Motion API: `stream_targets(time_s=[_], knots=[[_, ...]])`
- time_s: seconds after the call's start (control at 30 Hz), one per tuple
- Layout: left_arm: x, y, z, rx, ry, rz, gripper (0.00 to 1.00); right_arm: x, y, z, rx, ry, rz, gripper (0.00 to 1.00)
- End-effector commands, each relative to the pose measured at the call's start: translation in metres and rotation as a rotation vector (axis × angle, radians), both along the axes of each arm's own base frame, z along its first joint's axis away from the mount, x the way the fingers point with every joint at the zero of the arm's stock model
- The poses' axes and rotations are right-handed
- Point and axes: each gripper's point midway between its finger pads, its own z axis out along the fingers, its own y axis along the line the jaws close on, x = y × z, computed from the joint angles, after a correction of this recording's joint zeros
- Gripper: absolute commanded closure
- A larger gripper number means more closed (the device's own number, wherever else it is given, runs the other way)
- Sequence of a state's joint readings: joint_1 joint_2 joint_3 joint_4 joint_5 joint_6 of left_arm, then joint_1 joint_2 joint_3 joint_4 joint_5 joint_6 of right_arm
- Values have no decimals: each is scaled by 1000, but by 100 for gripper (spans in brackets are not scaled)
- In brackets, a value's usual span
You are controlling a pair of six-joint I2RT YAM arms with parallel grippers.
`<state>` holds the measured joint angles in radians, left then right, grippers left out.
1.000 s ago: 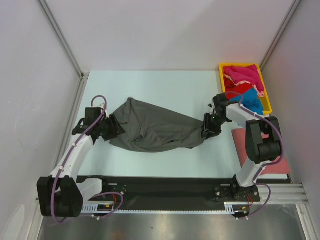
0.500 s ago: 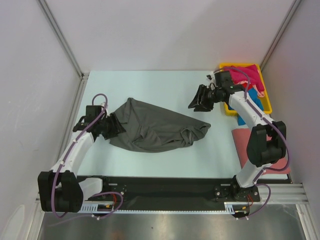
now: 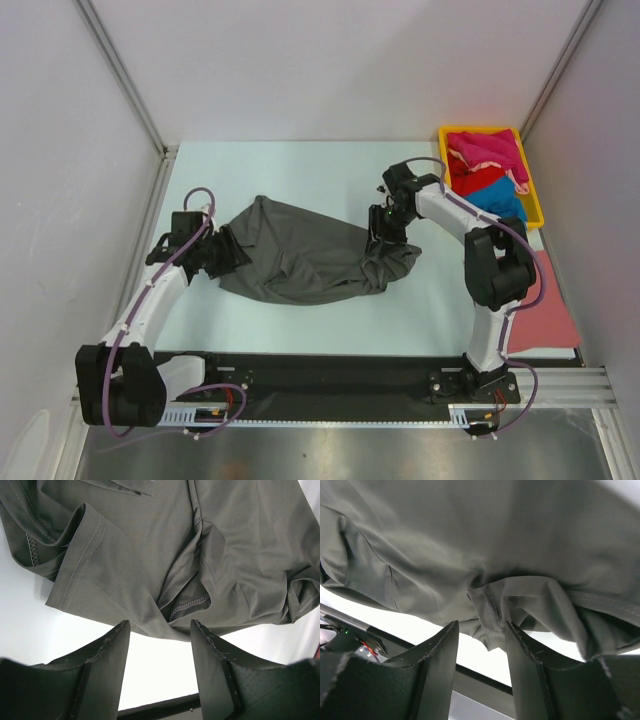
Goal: Fold and stack the t-shirts
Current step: Flatten the tshirt out
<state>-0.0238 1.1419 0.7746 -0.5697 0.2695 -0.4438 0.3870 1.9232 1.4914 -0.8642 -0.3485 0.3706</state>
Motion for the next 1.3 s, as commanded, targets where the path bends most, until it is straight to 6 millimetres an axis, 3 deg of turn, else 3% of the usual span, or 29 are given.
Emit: stream_targets(time_s=[0.0, 0.07, 0.2, 0.33, 0.47, 0.73, 1.03, 1.27], knots=[[1, -1, 7, -6, -48, -8, 43, -11, 13, 13, 23, -6, 23, 53], [-2, 0, 3, -3, -38, -5, 43, -15, 8, 9, -1, -4, 10, 53], [-4, -1, 1, -5, -33, -5, 43, -2, -7, 23, -67, -82, -26, 54], [-3, -1, 0, -8, -30, -5, 43, 1, -17, 21, -152, -63, -104, 56], [0, -2, 3, -16, -35, 0, 43, -8, -16, 11, -191, 22, -193, 60], [-2, -1, 3, -13, -43, 4, 43, 4, -5, 4, -292, 37, -315, 55], [-5, 5, 5, 9, -51, 10, 42, 8, -10, -12, -396, 42, -352, 57], [-4, 18, 13, 36, -68, 40, 42, -3, -10, -12, -410, 56, -341, 60]])
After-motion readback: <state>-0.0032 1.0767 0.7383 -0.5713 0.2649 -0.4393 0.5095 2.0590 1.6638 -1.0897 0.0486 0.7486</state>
